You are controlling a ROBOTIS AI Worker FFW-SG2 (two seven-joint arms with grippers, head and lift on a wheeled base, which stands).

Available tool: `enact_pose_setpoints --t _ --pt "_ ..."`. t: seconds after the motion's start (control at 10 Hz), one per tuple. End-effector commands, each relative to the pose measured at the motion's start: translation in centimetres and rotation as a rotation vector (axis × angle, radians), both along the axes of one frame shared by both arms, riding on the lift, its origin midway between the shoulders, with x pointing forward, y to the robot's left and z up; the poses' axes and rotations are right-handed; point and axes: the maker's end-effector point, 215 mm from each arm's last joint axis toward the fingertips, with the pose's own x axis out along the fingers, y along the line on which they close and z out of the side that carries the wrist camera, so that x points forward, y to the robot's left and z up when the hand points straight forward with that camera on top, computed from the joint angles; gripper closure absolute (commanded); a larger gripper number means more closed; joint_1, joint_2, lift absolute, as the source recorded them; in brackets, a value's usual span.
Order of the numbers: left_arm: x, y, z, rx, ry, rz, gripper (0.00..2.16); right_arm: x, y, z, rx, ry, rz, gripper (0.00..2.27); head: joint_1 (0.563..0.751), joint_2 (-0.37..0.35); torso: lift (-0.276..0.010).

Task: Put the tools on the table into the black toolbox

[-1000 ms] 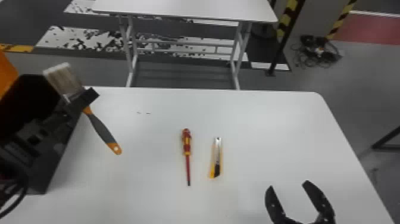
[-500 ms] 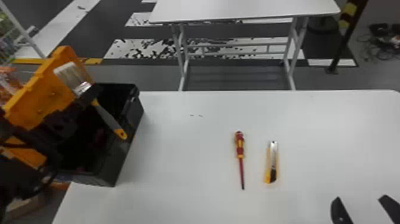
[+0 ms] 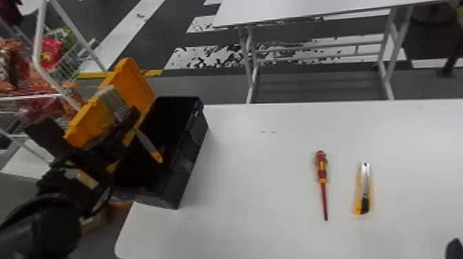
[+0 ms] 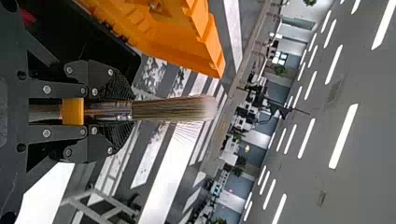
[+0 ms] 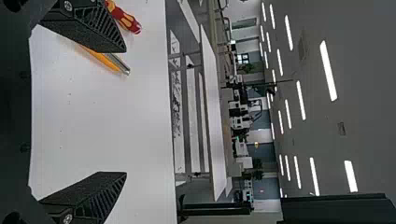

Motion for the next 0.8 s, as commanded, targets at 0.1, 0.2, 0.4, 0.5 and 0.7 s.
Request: enact_pose_setpoints --t 0.1,0.2,0.4,0.5,0.7 --pt "-0.1 2.0 -1.2 0.088 0.030 0.085 1.70 -0.1 0.0 -0.1 0.000 0.003 0.002 0.08 0.695 0.333 -0.075" --pt "0.0 2.6 -1.5 0.090 0.033 0.128 0.36 0.0 0.0 0.0 0.000 0.000 0.002 0.08 0.695 0.349 -0.075" --pt "-0.3 1.7 -1.8 0.074 0.034 0.108 0.01 0.0 0.0 0.0 0.001 -0.001 0.002 0.08 0.695 0.350 -0.075" --pt "-0.4 0.4 -1.9 0.067 0.029 0.078 0.03 -0.1 0.0 0.0 0.002 0.001 0.001 0.08 0.695 0.350 -0.075" --pt "-1.0 -5.9 -1.1 0.083 -0.028 -0.042 0.03 0.0 0.0 0.2 0.005 -0.002 0.001 0.08 0.695 0.324 -0.075"
